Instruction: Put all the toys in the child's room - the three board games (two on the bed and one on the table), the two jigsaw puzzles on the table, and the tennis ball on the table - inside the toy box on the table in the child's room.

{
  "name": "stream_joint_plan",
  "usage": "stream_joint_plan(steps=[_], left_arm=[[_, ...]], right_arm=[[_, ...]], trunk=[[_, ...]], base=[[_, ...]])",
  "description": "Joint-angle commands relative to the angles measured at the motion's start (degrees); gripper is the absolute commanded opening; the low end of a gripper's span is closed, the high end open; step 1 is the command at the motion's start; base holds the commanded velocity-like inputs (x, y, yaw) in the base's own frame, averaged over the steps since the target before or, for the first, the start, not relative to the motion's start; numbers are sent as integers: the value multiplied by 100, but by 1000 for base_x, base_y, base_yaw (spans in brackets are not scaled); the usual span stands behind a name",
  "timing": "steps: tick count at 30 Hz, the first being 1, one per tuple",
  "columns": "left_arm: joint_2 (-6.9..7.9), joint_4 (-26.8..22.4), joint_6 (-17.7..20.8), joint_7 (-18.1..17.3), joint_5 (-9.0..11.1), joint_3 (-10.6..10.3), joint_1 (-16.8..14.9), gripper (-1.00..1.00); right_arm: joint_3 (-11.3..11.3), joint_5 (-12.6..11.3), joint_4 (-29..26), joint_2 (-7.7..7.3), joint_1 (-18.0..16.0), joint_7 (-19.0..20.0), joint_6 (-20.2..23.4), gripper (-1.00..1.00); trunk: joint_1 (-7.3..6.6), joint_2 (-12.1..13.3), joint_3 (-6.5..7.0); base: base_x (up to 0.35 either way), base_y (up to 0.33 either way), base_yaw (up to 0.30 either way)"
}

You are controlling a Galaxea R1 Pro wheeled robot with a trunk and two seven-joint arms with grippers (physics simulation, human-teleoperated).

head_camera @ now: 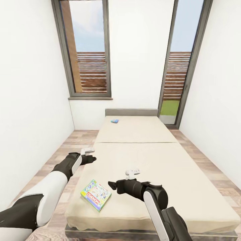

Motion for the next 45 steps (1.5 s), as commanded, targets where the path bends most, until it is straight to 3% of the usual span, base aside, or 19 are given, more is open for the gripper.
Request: stream_joint_plan(steps=[1, 8, 11, 17, 23, 33, 39, 45], left_arm=[[-7, -9, 13, 83, -9, 42, -2, 100], [-45, 13, -33, 712, 3, 65, -1, 100], [-127, 28, -48, 993, 5, 65, -1, 100], [-175, 34, -65, 1111, 2, 55, -1, 100], [-193, 44, -369, 1150, -2, -93, -1, 100], [-205, 52, -497, 1159, -2, -214, -1, 100], [-204, 53, -503, 1159, -2, -219, -1, 100], [-198, 53, -504, 1146, -2, -225, -1, 100]], right_arm=[[-7, 56, -4, 2, -4, 55, 23, 100], [1, 56, -8, 2, -5, 59, 27, 100], [13, 56, -8, 2, -4, 59, 26, 100], [13, 56, -8, 2, -4, 59, 26, 100], [-4, 56, -8, 2, -6, 59, 24, 100], [-226, 54, -8, 2, -19, 113, 50, 100], [-524, 52, -8, 2, -35, 611, 109, 100], [-953, 55, -8, 2, -40, 1452, 184, 100]], trunk=[[22, -45, -24], [176, -325, -150], [242, -446, -204], [374, -686, -312], [505, -927, -419], [725, -1328, -599], [857, -1569, -707], [989, -1809, -814]], base=[[0, 0, 0], [0, 0, 0], [0, 0, 0], [0, 0, 0], [0, 0, 0], [0, 0, 0], [0, 0, 0], [0, 0, 0]])
